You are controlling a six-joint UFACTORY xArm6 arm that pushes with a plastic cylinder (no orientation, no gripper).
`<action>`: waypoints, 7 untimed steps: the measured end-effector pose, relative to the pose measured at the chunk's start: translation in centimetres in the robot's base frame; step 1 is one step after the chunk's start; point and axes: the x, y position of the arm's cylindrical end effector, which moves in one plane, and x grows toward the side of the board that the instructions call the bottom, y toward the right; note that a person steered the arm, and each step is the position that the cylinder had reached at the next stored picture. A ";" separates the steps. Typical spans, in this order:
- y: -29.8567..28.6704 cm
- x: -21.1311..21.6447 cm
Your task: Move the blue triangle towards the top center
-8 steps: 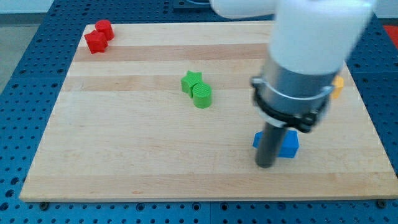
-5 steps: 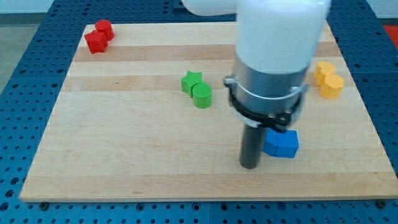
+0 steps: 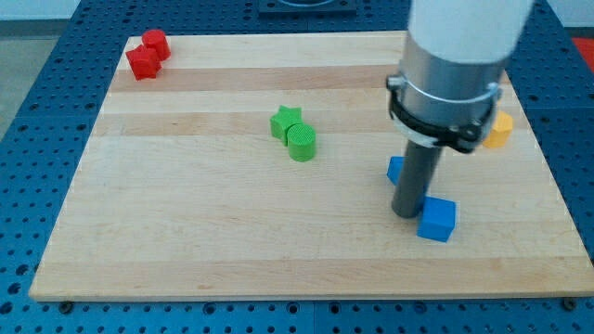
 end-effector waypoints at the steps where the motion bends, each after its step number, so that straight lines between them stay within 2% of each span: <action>1: 1.6 -0.3; 2: -0.2 -3.2; 4: -7.8 -9.3; 7: -4.9 -4.0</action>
